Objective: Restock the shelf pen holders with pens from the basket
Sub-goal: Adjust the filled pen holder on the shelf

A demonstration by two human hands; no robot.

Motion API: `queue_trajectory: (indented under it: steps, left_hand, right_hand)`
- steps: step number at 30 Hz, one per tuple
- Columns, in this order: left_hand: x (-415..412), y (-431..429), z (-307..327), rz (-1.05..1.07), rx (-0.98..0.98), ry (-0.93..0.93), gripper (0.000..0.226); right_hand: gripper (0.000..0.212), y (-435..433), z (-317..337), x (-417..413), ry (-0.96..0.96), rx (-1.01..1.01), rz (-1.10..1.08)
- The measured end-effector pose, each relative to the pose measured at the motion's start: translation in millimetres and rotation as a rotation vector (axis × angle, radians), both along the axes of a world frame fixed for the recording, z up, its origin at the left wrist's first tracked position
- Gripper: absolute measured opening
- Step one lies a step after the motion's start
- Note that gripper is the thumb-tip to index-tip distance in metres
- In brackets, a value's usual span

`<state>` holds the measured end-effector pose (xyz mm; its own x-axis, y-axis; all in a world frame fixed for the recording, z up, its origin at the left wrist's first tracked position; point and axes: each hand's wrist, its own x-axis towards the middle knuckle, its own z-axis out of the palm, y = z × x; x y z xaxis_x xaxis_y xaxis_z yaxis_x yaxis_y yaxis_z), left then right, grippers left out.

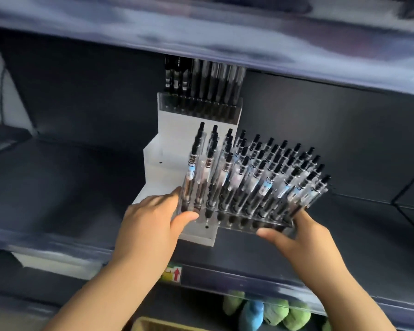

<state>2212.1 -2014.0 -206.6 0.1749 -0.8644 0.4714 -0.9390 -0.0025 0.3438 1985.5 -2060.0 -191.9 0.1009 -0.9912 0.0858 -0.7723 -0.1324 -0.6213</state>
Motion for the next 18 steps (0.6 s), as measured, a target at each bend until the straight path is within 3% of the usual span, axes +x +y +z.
queue_trajectory:
  steps: [7, 18]
  left_hand:
    - [24, -17, 16, 0.058, -0.101, 0.227, 0.043]
    - [69, -52, 36, 0.094, -0.101, 0.366, 0.049]
  right_hand:
    - [0.052, -11, 10, 37, -0.005, -0.105, -0.001]
    - [0.068, -49, 43, 82, 0.057, -0.128, 0.054]
